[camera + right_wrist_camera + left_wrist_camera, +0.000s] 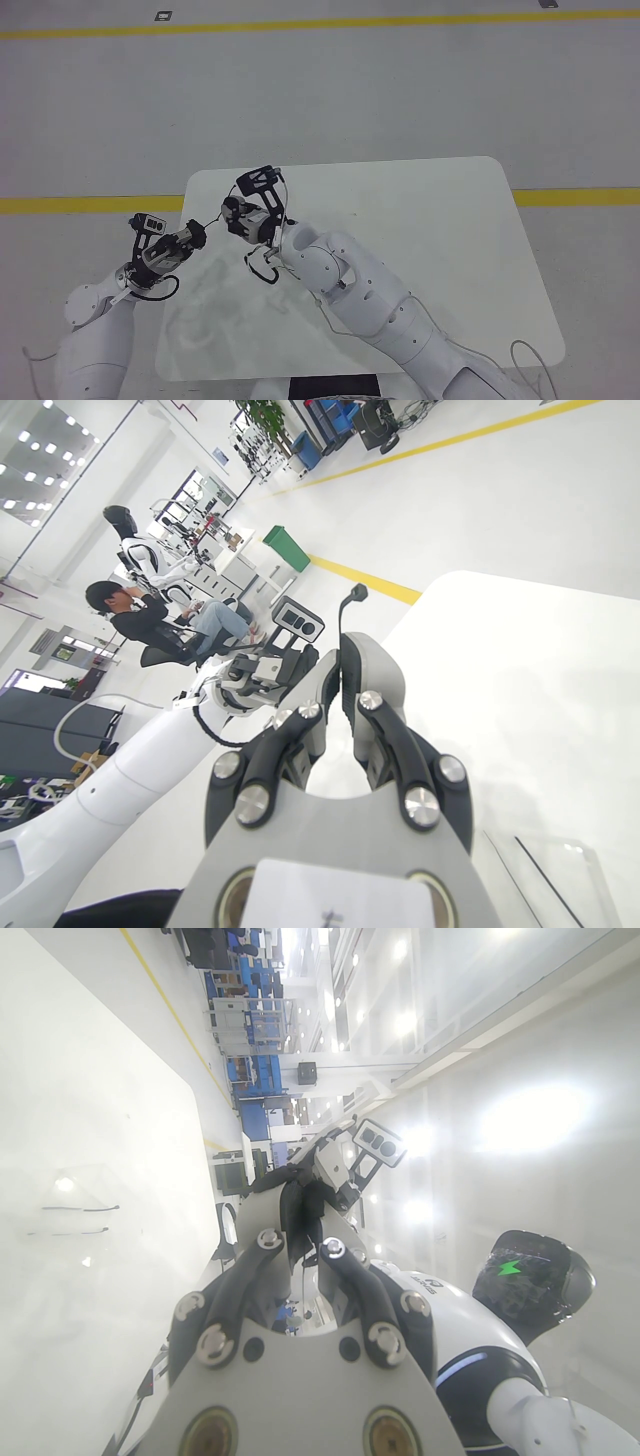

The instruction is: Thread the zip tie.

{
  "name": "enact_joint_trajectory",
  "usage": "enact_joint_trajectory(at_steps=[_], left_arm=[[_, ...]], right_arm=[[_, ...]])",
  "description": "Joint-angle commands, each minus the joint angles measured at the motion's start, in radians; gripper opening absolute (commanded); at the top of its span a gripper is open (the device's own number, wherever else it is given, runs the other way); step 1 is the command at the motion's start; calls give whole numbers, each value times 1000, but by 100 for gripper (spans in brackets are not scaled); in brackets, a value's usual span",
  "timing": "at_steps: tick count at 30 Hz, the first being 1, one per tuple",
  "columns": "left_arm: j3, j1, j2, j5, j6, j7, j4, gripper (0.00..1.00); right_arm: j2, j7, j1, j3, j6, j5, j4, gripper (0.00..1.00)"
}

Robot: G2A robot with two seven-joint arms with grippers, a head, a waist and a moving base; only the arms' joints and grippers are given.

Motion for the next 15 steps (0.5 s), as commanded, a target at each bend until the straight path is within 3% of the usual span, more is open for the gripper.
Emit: enact_joint_trajectory(at_steps=[1,15], left_arm=[[0,0,0,0,0,0,0,0],[0,0,0,0,0,0,0,0]], right_arm=[[0,1,1,-1,0,1,1,0],[-3,-3,7,-7,5,1,17,0]])
